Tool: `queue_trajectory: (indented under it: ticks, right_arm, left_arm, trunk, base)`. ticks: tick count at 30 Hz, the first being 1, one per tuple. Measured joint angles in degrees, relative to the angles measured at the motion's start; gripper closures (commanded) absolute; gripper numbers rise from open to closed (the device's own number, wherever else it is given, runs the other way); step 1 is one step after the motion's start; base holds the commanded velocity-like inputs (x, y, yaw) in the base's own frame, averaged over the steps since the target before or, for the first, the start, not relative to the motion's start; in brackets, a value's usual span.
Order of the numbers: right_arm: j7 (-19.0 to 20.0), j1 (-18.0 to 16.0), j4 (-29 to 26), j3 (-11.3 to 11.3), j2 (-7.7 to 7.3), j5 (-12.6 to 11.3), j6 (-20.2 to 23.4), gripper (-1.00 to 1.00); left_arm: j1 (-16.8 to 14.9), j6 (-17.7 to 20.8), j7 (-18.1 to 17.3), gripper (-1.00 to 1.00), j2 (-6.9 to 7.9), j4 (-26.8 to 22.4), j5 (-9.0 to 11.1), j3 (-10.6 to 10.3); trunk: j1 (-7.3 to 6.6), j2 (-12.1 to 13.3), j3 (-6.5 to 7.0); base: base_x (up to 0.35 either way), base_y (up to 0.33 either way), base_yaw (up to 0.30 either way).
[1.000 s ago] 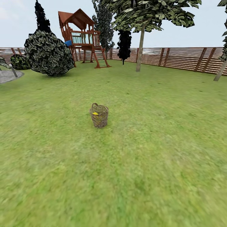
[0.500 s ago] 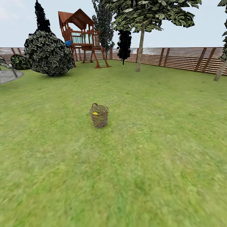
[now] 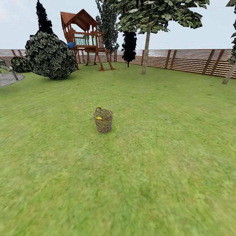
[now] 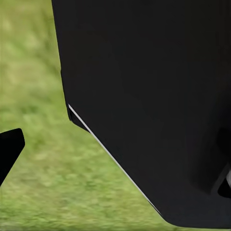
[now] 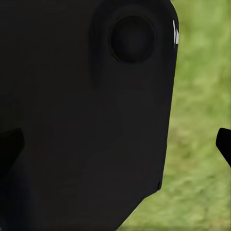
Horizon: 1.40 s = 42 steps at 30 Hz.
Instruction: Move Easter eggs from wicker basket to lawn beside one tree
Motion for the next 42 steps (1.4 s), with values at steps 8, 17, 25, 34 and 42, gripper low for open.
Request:
queue_trajectory:
  ticks: [8, 17, 25, 34, 42]
  right_arm:
    - [-0.29, 0.00, 0.00, 0.09, 0.36, 0.16, -0.14, -1.00]
    - [-0.35, 0.00, 0.01, 0.09, 0.42, 0.16, -0.19, -1.00]
    - [-0.42, 0.00, 0.04, 0.09, 0.47, 0.18, -0.22, -1.00]
    - [-0.41, 0.00, 0.09, 0.09, 0.53, 0.19, -0.23, -1.00]
    - [-0.43, 0.00, 0.09, 0.09, 0.49, 0.17, -0.23, -1.00]
  left_arm:
    - [-0.01, 0.01, 0.00, -1.00, -0.06, -0.17, -0.07, -0.01]
    - [0.00, 0.01, 0.00, -1.00, -0.07, -0.16, -0.01, 0.01]
    - [-0.01, 0.01, 0.00, -1.00, -0.05, -0.17, 0.00, 0.01]
    - [-0.01, 0.01, 0.00, -1.00, -0.06, -0.18, 0.00, 0.01]
    - [0.00, -0.03, 0.00, -1.00, -0.08, -0.18, 0.00, 0.01]
  trunk:
    - [0.00, 0.00, 0.00]
    - [0.00, 0.00, -0.15]
    - [0.00, 0.00, -0.64]
    - [0.00, 0.00, -1.21]
    - [0.00, 0.00, -1.72]
  base:
    - [0.000, 0.000, 0.000]
    - [0.000, 0.000, 0.082]
    - [0.000, 0.000, 0.203]
    - [0.000, 0.000, 0.210]
    - [0.000, 0.000, 0.210]
